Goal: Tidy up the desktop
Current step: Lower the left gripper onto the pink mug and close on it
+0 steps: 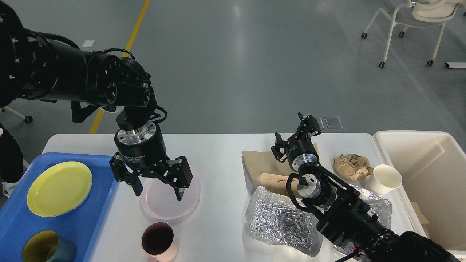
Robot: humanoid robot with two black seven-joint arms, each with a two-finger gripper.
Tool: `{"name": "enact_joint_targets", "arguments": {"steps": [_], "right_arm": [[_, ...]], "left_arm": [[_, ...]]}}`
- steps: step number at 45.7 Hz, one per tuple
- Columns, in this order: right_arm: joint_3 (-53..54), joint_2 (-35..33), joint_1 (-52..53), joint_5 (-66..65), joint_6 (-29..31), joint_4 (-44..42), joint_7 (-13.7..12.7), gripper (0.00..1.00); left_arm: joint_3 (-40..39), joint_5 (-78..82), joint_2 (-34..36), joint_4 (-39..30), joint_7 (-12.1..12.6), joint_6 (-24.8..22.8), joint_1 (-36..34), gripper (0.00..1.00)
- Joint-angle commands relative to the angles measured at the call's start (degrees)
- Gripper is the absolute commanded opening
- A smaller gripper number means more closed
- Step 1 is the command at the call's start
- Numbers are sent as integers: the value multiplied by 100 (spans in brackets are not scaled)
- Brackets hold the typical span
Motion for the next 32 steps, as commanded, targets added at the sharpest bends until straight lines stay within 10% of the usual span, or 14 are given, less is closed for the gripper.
{"name": "enact_joint_targets", "arguments": {"steps": [1, 8, 14, 32], "right_arm": [[0, 1, 1, -3, 0, -2, 0, 100], [0, 1, 1, 6, 0, -2, 0, 100], [0, 1, 1, 6, 0, -2, 0, 100], [0, 1, 1, 6, 0, -2, 0, 100]], "left_arm": [[174, -5, 30, -76, 69, -3, 94, 97], [200, 48, 232, -163, 393, 118, 463, 96], [227, 92, 197, -611, 921, 1127, 964, 96], [262, 162, 179, -937, 1123, 2368, 1641, 96]]}}
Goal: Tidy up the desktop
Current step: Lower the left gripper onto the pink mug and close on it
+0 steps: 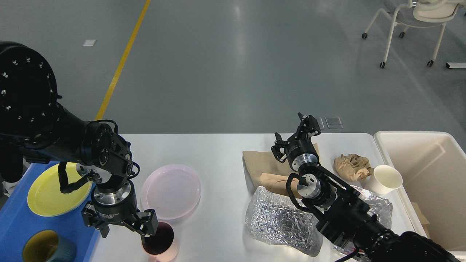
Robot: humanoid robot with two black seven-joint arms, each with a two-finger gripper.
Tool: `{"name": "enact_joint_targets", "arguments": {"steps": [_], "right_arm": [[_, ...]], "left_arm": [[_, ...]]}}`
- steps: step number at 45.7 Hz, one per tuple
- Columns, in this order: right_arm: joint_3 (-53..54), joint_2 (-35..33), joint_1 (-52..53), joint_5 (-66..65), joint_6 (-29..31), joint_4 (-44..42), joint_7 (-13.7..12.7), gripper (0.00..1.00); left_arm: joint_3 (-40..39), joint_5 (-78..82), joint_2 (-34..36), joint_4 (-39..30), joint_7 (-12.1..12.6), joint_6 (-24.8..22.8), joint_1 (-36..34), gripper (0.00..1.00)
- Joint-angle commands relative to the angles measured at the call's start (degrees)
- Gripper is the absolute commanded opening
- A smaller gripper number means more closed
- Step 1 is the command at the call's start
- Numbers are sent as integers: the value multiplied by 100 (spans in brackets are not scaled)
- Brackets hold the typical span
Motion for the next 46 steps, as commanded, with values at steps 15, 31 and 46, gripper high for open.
{"name": "enact_joint_targets", "arguments": {"steps": [15, 31, 46], "right_arm": [[0, 0, -1, 0, 0, 0, 0, 100], [0, 0, -1, 0, 0, 0, 0, 100], [0, 0, 8, 0, 0, 0, 0, 100]], "left_arm": [[-40, -8, 0, 6, 383, 1414, 618, 95], [-259, -8, -106, 15, 392, 1397, 865, 97], [-356, -16, -114, 33, 401, 1450, 1040, 97]]}}
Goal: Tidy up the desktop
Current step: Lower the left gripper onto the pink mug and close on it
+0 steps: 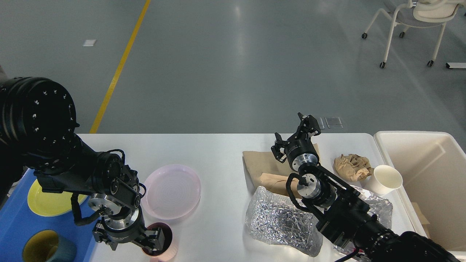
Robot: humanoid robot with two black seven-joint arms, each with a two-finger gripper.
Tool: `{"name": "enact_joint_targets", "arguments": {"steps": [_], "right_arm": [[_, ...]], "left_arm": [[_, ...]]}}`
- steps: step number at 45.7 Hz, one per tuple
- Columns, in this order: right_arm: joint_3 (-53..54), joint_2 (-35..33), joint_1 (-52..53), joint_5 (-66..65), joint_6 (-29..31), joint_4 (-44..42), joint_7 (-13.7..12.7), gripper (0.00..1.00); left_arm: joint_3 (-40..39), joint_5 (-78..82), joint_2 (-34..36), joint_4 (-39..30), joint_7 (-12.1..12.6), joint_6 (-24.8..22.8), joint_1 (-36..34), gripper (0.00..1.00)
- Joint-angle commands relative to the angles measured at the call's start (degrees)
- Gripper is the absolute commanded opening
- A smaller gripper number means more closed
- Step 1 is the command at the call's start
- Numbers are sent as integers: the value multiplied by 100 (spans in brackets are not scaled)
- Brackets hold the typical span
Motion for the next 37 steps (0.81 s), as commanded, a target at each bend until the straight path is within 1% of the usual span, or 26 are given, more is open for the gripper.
{"name": "enact_joint_targets", "arguments": {"steps": [1, 4, 9, 13, 15, 18, 24, 27, 28, 30, 34, 37], "right_arm": [[0, 0, 7, 2, 0, 0, 0, 100], [0, 0, 7, 2, 0, 0, 0, 100], [0, 0, 7, 2, 0, 0, 0, 100], [0, 0, 7, 2, 0, 0, 0, 100], [0, 0, 7, 2, 0, 0, 0, 100], [0, 0, 7, 2, 0, 0, 0, 100], [0, 0, 7, 2, 0, 0, 0, 100], [0, 0, -2, 2, 0, 0, 0, 100], [0, 0, 7, 2, 0, 0, 0, 100], [0, 0, 7, 2, 0, 0, 0, 100], [0, 0, -2, 2, 0, 0, 0, 100], [0, 0, -2, 2, 0, 0, 0, 100]], "left_arm": [[-11, -17, -5, 24, -23, 100, 63, 97], [-29, -26, -5, 33, -32, 205, 98, 96], [-37, -44, -5, 42, -85, 671, 194, 93], [-37, -44, -14, 42, -94, 882, 282, 87], [-37, -44, -14, 51, -94, 891, 300, 80], [-81, -44, -14, 42, -94, 883, 326, 72], [-108, -53, -40, 51, -102, 856, 423, 47], [-116, -61, -58, 51, -137, 874, 432, 37], [-116, -70, -58, 51, -146, 874, 441, 29], [-116, -79, -58, 51, -181, 883, 441, 18], [-143, -79, -67, 51, -322, 891, 449, 1], [-152, -79, -67, 51, -480, 926, 467, 0]]}}
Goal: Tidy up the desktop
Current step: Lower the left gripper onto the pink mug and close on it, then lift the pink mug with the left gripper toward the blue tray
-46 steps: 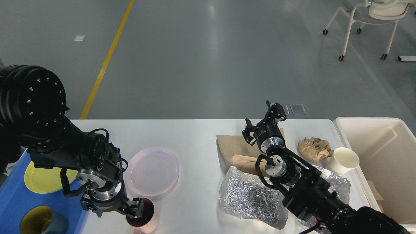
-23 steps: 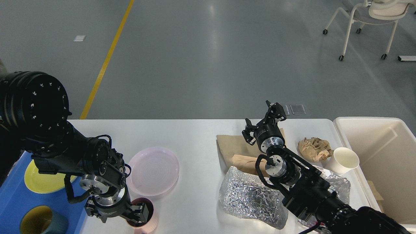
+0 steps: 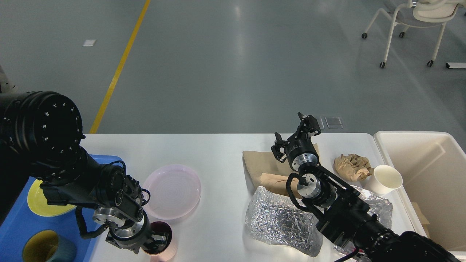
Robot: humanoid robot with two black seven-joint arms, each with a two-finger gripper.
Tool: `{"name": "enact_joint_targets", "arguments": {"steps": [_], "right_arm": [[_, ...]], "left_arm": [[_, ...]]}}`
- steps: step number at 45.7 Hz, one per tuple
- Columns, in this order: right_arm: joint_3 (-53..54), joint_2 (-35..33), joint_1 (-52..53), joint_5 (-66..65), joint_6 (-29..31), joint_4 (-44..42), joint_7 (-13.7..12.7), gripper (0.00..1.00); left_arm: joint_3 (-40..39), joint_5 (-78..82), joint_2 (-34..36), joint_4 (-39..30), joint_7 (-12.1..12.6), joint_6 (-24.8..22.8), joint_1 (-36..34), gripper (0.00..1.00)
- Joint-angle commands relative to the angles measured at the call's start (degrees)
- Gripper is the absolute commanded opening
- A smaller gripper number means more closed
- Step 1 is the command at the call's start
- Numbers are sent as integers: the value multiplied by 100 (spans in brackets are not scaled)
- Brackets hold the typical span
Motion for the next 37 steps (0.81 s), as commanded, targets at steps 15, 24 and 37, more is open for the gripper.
{"name": "enact_joint_targets", "arguments": {"steps": [15, 24, 37], "right_arm": [[0, 0, -3, 2, 0, 0, 0, 100], [0, 0, 6, 2, 0, 0, 0, 100], [0, 0, 6, 2, 0, 0, 0, 100]], "left_arm": [[35, -1, -14, -18, -573, 354, 30, 0], [17, 8, 12, -62, -669, 310, -41, 0], [0, 16, 197, -317, -722, -1464, -1358, 0]]}}
